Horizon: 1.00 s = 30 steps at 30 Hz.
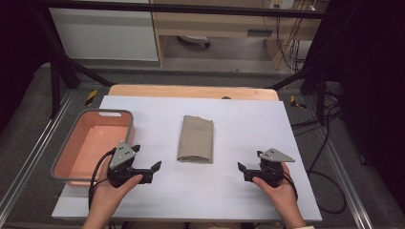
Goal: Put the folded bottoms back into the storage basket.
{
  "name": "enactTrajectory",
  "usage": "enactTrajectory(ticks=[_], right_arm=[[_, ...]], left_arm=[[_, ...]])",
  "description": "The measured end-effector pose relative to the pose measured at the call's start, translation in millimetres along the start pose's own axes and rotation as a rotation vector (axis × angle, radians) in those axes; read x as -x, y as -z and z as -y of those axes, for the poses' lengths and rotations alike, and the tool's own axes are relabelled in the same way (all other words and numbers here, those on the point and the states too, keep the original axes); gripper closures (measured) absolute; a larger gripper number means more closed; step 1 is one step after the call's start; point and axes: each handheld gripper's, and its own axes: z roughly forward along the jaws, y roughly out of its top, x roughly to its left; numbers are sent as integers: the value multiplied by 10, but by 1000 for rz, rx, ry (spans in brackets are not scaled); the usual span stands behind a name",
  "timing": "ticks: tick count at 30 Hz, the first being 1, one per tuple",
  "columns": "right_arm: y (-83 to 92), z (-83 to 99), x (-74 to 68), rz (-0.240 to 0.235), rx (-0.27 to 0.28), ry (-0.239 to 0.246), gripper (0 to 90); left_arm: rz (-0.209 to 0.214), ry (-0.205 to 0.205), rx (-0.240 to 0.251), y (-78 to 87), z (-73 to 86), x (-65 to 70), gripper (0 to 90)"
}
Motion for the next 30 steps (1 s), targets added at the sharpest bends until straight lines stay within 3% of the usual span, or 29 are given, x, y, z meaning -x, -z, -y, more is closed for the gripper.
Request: enactTrajectory(ticks=[5, 8, 14, 18, 23, 27, 30], right_arm=[[-17, -9, -43, -21, -14, 14, 117], [-20, 1, -49, -7, -31, 18, 122], [-13, 8, -24, -1, -36, 8, 110], [-15, 20, -33, -5, -45, 19, 109], [-37, 13, -51, -10, -54, 30, 105], [-41, 15, -70, -19, -68, 33, 106], [-52, 21, -68, -18, -73, 30, 107]], left_arm=[[23, -24, -25, -150, -71, 76, 74], [43, -51, -39, -265, -117, 135, 107], [90, -82, -83, -555, -155, 227, 103], [98, -108, -115, -790, -179, 256, 105], [118, -79, -127, -954, -165, 239, 122], [181, 4, -159, -1118, -119, 190, 130], [149, -16, -161, -1178, -89, 182, 135]])
